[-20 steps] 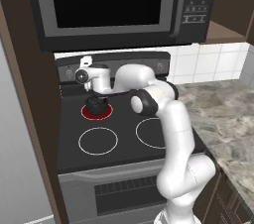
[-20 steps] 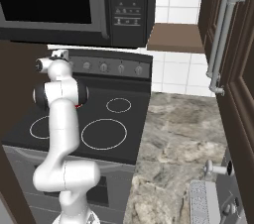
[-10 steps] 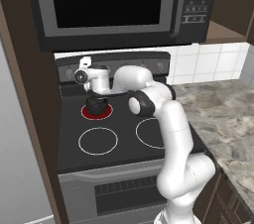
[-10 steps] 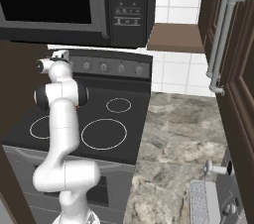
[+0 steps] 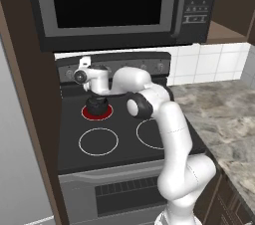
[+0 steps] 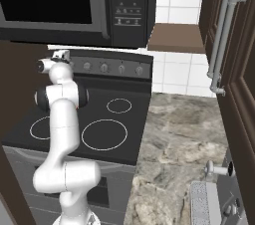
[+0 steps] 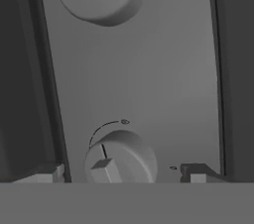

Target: Lower the heat of the kettle.

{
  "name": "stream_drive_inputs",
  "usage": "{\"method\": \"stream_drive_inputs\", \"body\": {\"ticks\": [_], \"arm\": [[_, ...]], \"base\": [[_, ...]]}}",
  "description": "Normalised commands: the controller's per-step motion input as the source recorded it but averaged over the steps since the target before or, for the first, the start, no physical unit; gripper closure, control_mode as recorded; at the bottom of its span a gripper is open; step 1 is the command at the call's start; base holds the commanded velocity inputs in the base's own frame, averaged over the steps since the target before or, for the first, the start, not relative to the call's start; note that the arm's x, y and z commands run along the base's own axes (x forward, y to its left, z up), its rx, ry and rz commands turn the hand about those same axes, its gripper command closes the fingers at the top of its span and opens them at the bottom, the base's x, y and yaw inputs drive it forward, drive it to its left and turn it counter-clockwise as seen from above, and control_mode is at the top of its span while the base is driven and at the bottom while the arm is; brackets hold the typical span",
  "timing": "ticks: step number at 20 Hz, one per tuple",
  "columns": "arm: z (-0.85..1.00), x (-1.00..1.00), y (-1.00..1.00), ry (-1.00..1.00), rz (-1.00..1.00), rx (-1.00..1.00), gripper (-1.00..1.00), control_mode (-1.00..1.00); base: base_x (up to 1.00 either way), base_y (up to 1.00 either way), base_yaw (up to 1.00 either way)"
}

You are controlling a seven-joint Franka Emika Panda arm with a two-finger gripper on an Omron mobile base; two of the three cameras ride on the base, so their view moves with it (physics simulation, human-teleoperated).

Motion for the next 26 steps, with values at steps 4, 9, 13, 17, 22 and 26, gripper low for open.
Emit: {"method": "stream_drive_inputs", "body": {"ticks": [4, 9, 13, 17, 22, 26], "arm": [[-0.04, 0.16, 0.02, 0.0, 0.0, 0.0, -1.0, -1.0], [-0.06, 0.16, 0.0, 0.0, 0.0, 0.0, -1.0, -1.0], [-0.14, 0.03, 0.0, 0.0, 0.0, 0.0, -1.0, -1.0], [-0.18, 0.0, 0.0, 0.0, 0.0, 0.0, -1.0, -1.0], [-0.05, 0.0, 0.0, 0.0, 0.0, 0.0, -1.0, -1.0], [-0.03, 0.02, 0.0, 0.0, 0.0, 0.0, -1.0, -1.0]], "base": [[0.0, 0.0, 0.0], [0.0, 0.0, 0.0], [0.0, 0.0, 0.0], [0.0, 0.0, 0.0], [0.0, 0.0, 0.0], [0.0, 0.0, 0.0]]}}
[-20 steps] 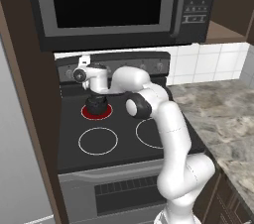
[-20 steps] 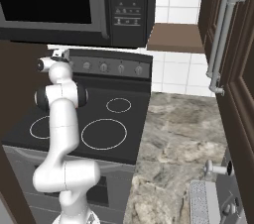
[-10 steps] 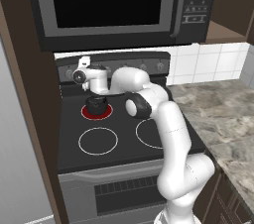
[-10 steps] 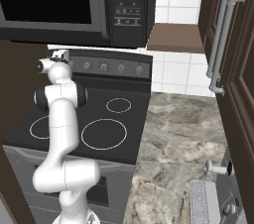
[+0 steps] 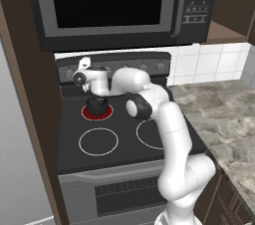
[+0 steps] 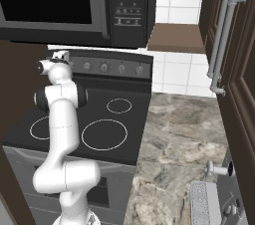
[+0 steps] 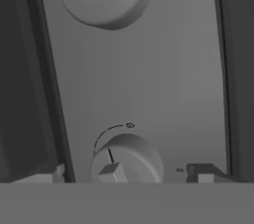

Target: Lower the heat of the kettle.

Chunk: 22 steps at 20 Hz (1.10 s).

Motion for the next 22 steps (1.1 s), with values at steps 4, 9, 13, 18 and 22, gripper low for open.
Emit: {"method": "stream_drive_inputs", "body": {"ticks": [4, 9, 13, 18, 22], "arm": [[-0.06, 0.06, 0.0, 0.0, 0.0, 0.0, -1.0, -1.0], [-0.07, 0.16, 0.0, 0.0, 0.0, 0.0, 1.0, -1.0], [-0.08, 0.15, 0.0, 0.0, 0.0, 0.0, 1.0, -1.0], [-0.07, 0.04, -0.01, -0.04, 0.0, 0.01, 1.0, -1.0], [-0.03, -0.02, -0.08, -0.11, 0.0, 0.06, 1.0, -1.0]], "base": [[0.0, 0.0, 0.0], [0.0, 0.0, 0.0], [0.0, 0.0, 0.0], [0.0, 0.0, 0.0], [0.0, 0.0, 0.0]]}}
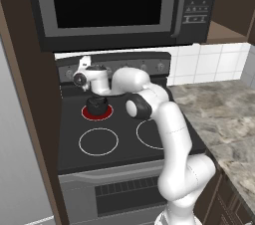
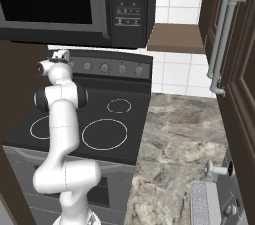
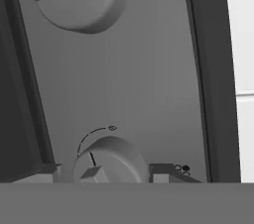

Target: Lower the heat of the kettle.

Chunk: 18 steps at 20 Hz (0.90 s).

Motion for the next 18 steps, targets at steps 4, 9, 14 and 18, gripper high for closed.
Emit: {"method": "stream_drive_inputs", "body": {"ticks": [4, 9, 14, 18], "arm": [[-0.08, -0.11, -0.15, -0.17, 0.0, 0.1, 1.0, -1.0], [0.0, 0.01, -0.11, -0.01, -0.03, 0.11, 1.0, -1.0], [0.0, 0.03, -0.12, 0.03, -0.01, 0.21, 1.0, -1.0], [0.09, 0.11, -0.11, 0.08, -0.03, 0.25, 1.0, -1.0]], "base": [[0.0, 0.0, 0.0], [0.0, 0.0, 0.0], [0.0, 0.0, 0.0], [0.0, 0.0, 0.0]]}}
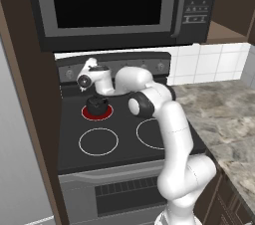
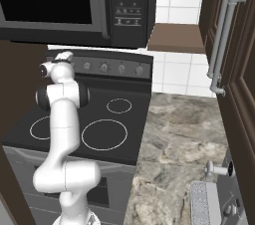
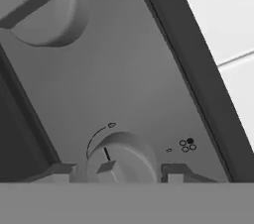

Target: Lower the heat of the kettle.

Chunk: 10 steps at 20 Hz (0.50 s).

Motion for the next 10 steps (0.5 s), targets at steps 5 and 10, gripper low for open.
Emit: {"method": "stream_drive_inputs", "body": {"ticks": [5, 10], "arm": [[0.01, 0.08, -0.15, 0.02, -0.02, 0.23, 1.0, -1.0], [0.0, 0.03, -0.17, 0.0, -0.02, 0.24, 1.0, -1.0]], "base": [[0.0, 0.0, 0.0], [0.0, 0.0, 0.0]]}}
